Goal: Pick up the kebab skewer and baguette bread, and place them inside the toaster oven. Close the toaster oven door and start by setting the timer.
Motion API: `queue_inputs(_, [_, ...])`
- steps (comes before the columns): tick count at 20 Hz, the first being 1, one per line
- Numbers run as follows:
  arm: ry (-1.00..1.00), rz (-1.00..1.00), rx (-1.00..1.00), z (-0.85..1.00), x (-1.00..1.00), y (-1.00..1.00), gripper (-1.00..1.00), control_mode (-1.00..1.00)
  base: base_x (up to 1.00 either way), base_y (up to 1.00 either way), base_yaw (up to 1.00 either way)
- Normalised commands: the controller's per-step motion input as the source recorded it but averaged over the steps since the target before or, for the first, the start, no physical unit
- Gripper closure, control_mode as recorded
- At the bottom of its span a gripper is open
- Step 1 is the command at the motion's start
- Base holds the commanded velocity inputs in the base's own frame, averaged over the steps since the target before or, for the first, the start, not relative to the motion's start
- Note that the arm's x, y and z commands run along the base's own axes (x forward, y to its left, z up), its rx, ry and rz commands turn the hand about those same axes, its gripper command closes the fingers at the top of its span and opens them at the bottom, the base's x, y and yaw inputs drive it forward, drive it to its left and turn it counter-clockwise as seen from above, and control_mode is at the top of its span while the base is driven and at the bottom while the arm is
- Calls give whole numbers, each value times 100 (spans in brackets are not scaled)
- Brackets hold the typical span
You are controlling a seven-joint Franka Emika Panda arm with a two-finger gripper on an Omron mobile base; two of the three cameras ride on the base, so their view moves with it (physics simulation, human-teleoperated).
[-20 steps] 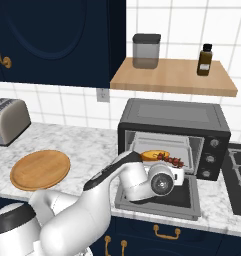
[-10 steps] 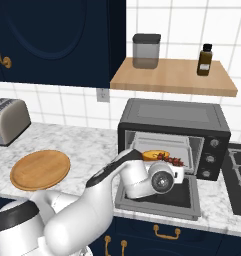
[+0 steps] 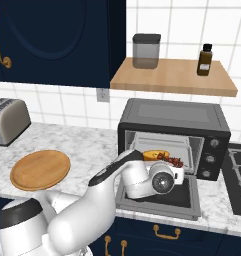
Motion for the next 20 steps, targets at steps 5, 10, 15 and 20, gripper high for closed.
queue_inputs(5, [0, 0, 0, -7, 7, 0, -100, -100, 0, 0, 0])
queue_inputs(10, [0, 0, 0, 0, 18, 0, -100, -100, 0, 0, 0])
queue_inputs(15, [0, 0, 0, 0, 16, 0, -100, -100, 0, 0, 0])
queue_inputs(20, [0, 0, 0, 0, 14, 0, -100, -100, 0, 0, 0])
